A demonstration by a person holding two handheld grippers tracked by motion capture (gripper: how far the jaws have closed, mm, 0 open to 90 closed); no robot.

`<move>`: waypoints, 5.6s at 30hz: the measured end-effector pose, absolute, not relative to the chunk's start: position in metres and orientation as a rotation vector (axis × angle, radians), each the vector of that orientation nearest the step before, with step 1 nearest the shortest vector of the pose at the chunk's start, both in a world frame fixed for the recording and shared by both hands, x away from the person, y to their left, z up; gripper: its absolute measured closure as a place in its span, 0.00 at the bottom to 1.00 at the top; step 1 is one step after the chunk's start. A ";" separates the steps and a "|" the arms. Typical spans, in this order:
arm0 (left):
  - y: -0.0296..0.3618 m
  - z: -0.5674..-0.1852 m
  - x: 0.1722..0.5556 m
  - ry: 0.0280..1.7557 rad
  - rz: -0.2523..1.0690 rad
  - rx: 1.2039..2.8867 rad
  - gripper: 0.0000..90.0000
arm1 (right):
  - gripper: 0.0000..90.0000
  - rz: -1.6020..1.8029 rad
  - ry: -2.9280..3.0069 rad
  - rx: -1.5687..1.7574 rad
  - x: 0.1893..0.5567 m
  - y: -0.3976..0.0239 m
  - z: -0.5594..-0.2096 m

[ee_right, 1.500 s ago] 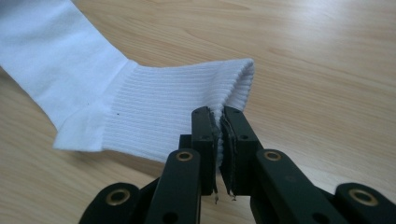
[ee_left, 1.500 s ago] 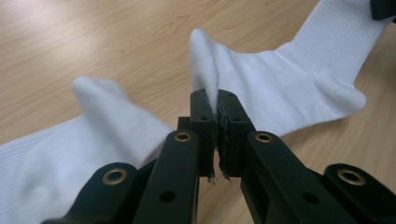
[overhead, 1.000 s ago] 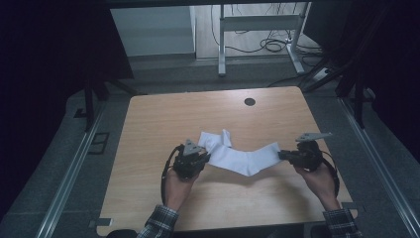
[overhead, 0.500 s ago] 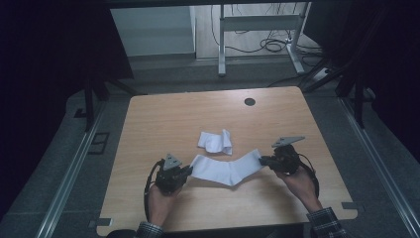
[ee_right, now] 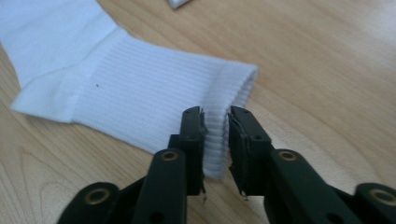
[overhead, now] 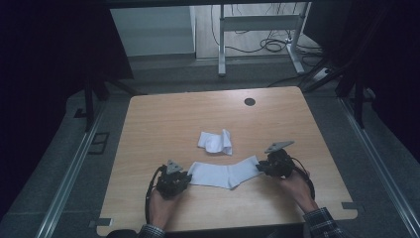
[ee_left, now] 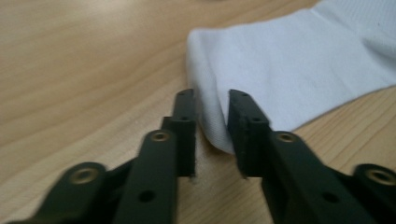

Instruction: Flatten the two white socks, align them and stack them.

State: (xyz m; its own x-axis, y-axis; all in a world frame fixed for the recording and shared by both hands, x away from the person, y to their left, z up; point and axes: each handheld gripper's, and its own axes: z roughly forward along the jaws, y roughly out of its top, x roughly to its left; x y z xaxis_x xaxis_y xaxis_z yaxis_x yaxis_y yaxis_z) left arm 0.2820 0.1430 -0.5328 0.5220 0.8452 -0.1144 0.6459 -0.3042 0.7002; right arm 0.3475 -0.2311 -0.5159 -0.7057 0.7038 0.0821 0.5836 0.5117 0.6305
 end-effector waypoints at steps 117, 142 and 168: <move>0.130 -0.528 0.386 1.269 0.474 2.140 0.77 | 0.31 0.946 2.377 1.185 0.360 -0.293 -0.534; 0.157 -0.544 0.373 1.271 0.473 2.047 0.35 | 0.36 0.913 2.403 1.206 0.366 -0.289 -0.530; 0.160 -0.544 0.383 1.292 0.478 2.047 0.30 | 0.57 1.027 2.397 1.208 0.428 -0.239 -0.509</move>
State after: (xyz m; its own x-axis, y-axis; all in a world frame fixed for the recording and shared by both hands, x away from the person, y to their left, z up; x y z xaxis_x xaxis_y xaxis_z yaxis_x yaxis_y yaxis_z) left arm 0.3833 0.1601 -0.5444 0.4450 0.8946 -0.0409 0.6526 -0.2927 0.6989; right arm 0.4279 -0.2386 -0.5086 -0.6173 0.7832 0.0744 0.5941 0.4021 0.6967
